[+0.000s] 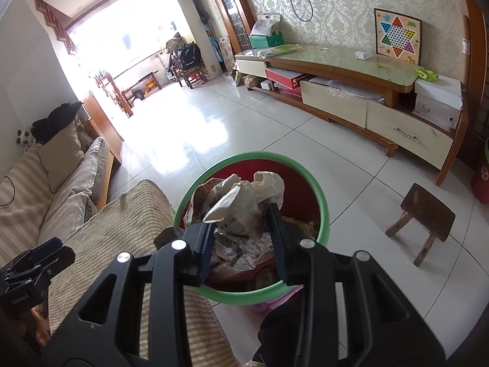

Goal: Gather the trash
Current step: 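Open the left tool over the red bucket to drop the toothpaste box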

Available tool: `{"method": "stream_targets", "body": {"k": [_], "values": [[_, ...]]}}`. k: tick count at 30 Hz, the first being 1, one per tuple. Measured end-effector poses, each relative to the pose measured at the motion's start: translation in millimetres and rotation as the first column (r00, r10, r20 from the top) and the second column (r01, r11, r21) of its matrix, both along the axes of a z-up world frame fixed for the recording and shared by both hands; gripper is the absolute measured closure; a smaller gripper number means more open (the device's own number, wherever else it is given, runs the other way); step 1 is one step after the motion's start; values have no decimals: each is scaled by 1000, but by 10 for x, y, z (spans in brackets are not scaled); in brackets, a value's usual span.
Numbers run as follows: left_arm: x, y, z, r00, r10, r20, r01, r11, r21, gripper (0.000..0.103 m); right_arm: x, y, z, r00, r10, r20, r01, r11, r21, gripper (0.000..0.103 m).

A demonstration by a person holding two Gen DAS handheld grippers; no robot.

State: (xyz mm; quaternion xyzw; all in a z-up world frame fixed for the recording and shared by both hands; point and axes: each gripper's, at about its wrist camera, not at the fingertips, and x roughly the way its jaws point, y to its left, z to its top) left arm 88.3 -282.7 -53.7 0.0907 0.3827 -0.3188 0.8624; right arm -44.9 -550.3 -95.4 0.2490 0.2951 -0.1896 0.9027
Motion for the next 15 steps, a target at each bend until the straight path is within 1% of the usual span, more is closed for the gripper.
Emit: {"method": "stream_targets", "body": {"k": [7, 15], "values": [[36, 235, 21, 998, 62, 1, -62, 998, -18, 26, 211, 65, -23, 998, 45, -32, -46, 999, -28, 70], [12, 348, 29, 998, 66, 3, -66, 997, -33, 26, 413, 106, -123, 995, 61, -78, -64, 997, -41, 70]]}}
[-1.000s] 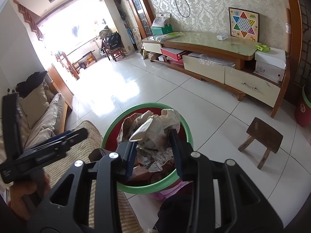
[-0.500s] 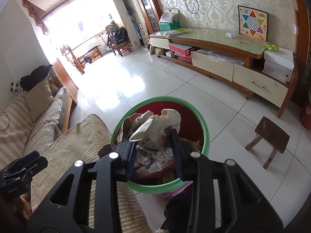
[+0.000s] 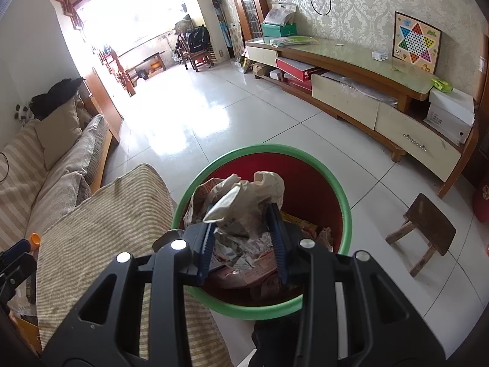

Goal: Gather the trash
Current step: 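Open the left tool over the red bucket to drop the toothpaste box, then open the right tool over the red bucket to drop the crumpled paper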

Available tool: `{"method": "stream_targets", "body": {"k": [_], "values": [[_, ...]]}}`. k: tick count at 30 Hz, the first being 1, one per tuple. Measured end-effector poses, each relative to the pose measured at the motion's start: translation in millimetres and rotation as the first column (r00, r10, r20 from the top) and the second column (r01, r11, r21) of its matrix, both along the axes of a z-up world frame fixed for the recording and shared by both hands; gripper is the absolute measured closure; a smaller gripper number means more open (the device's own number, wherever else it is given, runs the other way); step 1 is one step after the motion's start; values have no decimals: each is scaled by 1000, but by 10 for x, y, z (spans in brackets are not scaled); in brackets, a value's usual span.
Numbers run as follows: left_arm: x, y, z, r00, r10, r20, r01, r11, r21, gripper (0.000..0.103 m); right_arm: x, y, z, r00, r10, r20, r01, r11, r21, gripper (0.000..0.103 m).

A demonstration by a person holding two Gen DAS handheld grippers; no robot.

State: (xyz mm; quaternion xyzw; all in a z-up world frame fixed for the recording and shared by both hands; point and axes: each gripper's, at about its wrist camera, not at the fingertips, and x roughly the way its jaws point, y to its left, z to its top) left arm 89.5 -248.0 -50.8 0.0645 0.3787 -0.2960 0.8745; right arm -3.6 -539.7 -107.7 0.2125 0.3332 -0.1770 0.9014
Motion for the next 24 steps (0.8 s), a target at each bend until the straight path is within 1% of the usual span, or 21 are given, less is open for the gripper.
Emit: {"method": "stream_targets", "body": {"k": [10, 16, 18, 21, 23, 24], "values": [[10, 40, 30, 1000, 14, 14, -14, 1000, -12, 26, 186, -22, -85, 999, -1, -45, 0, 999, -36, 68], [24, 54, 14, 1000, 20, 5, -20, 1000, -19, 26, 331, -86, -211, 997, 1, -74, -3, 1000, -30, 68], [34, 55, -6, 1000, 20, 5, -20, 1000, -13, 26, 375, -92, -255, 996, 1, -84, -4, 1000, -29, 67], [54, 53, -27, 1000, 22, 2, -22, 1000, -10, 26, 407, -92, -271, 995, -10, -95, 7, 999, -31, 52], [65, 57, -35, 1000, 24, -3, -24, 1000, -12, 26, 388, -95, -254, 996, -22, -88, 18, 999, -35, 34], [78, 64, -43, 1000, 27, -7, -27, 1000, -15, 26, 370, -93, -240, 996, -28, -81, 24, 999, -40, 31]]}}
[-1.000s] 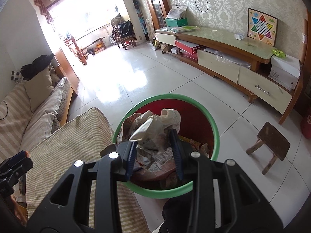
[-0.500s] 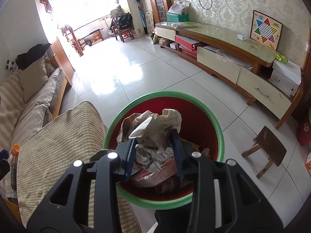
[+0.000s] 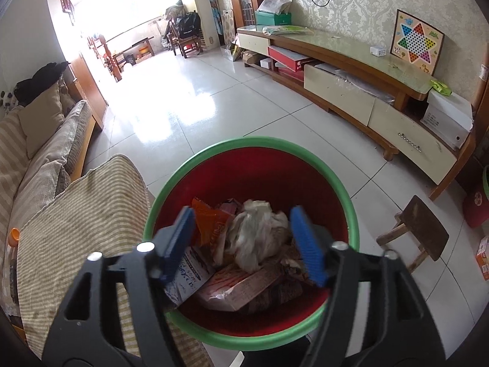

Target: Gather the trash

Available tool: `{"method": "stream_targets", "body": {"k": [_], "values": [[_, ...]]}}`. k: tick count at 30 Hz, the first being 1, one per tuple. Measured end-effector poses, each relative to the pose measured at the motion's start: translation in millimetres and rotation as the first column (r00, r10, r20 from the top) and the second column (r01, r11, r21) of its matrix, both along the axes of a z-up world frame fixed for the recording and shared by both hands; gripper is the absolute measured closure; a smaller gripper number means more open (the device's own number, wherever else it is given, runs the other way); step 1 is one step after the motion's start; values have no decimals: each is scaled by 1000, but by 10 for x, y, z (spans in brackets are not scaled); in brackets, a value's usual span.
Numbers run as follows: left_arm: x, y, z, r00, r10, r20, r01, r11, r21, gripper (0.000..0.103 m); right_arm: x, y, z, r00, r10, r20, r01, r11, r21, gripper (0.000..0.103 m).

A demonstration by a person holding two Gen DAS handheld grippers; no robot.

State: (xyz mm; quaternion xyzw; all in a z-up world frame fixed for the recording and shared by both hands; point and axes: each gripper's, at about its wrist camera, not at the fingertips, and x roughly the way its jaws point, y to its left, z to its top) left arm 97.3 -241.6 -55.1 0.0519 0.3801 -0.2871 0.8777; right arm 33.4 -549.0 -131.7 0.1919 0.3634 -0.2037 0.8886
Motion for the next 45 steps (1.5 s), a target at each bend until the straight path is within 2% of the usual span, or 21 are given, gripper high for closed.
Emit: {"method": "stream_targets", "body": {"k": [7, 14, 18, 19, 21, 25, 28, 30, 31, 34, 35, 38, 40, 44, 45], "values": [[54, 11, -26, 1000, 2, -20, -2, 1000, -7, 21, -152, 73, 144, 999, -12, 39, 13, 1000, -13, 14], [-14, 32, -20, 999, -25, -21, 25, 1000, 7, 20, -429, 264, 328, 996, -39, 86, 40, 999, -9, 11], [-96, 95, 79, 999, -44, -16, 43, 999, -31, 20, -683, 423, 556, 988, -63, 142, 68, 997, -33, 11], [-124, 115, 118, 999, -51, -11, 50, 998, -44, 17, -770, 487, 643, 984, -69, 164, 78, 996, -48, 9], [-207, 169, 204, 998, -65, 14, 65, 995, -72, 10, -915, 591, 778, 977, -80, 200, 98, 992, -82, 5], [-395, 289, 393, 992, -101, 73, 109, 986, -122, 8, -1240, 903, 1091, 952, -101, 289, 159, 969, -187, 5], [-561, 403, 569, 984, -108, 142, 128, 981, -145, 8, -1508, 1220, 1345, 905, -131, 404, 271, 911, -311, 5], [-671, 489, 714, 974, -93, 205, 126, 980, -155, 8, -1653, 1391, 1466, 874, -144, 463, 333, 873, -356, 5], [-718, 534, 782, 969, -85, 233, 125, 979, -162, 8, -1704, 1459, 1530, 865, -177, 470, 360, 871, -335, 5], [-861, 671, 1027, 952, -69, 299, 133, 971, -199, 8, -1722, 1519, 1658, 880, -214, 423, 338, 909, -245, 5], [-903, 721, 1126, 946, -69, 316, 141, 967, -211, 8, -1726, 1557, 1706, 879, -225, 421, 344, 910, -230, 5], [-976, 814, 1356, 935, -72, 349, 158, 961, -225, 8, -1780, 1704, 1842, 854, -252, 455, 382, 897, -221, 5], [-1025, 857, 1434, 928, -74, 364, 162, 962, -218, 8, -1793, 1772, 1897, 850, -247, 465, 383, 896, -225, 5], [-1069, 978, 1506, 909, -11, 417, 112, 969, -219, 8, -1765, 1959, 1977, 845, -228, 484, 375, 898, -231, 5], [-1080, 1001, 1519, 910, -1, 414, 101, 970, -219, 8, -1761, 1988, 1982, 846, -222, 484, 370, 899, -234, 5]]}}
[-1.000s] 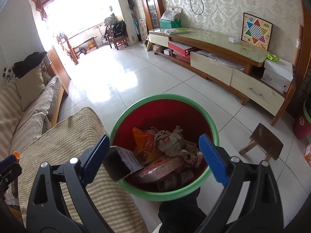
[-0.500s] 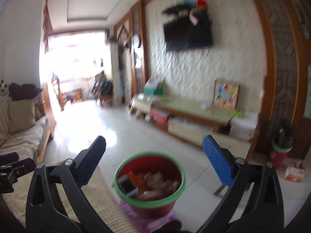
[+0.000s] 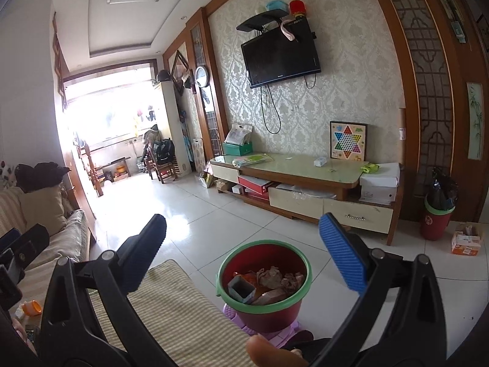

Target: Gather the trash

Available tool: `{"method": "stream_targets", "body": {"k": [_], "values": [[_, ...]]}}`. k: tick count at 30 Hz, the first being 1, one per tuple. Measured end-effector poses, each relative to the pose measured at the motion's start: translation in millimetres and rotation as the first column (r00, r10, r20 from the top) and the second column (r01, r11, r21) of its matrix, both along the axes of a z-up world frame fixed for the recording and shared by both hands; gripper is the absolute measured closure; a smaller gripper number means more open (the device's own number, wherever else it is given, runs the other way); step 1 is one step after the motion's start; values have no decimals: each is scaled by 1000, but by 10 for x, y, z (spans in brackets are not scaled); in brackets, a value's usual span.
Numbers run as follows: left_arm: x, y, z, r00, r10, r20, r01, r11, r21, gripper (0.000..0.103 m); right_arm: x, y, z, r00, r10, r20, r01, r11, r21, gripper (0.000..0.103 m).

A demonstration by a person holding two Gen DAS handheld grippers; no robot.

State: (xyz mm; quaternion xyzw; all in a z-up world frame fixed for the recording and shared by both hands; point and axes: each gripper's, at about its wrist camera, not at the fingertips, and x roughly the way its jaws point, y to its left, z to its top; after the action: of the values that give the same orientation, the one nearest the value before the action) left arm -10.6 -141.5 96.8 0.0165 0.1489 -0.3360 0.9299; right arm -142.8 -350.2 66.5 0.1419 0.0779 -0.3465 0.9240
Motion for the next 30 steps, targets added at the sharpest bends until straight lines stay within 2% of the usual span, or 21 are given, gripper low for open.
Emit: {"method": "stream_targets", "body": {"k": [6, 14, 30], "values": [[82, 96, -28, 999, 9, -51, -11, 999, -35, 8, 58, 158, 3, 1000, 24, -16, -24, 999, -28, 5], [93, 44, -75, 998, -11, -55, 10, 1000, -14, 8, 39, 156, -13, 999, 13, -32, -14, 1000, -25, 5], [140, 17, -128, 997, 8, -73, -7, 1000, 4, 8, 61, 149, -33, 999, 13, -46, -15, 999, -34, 5]]}}
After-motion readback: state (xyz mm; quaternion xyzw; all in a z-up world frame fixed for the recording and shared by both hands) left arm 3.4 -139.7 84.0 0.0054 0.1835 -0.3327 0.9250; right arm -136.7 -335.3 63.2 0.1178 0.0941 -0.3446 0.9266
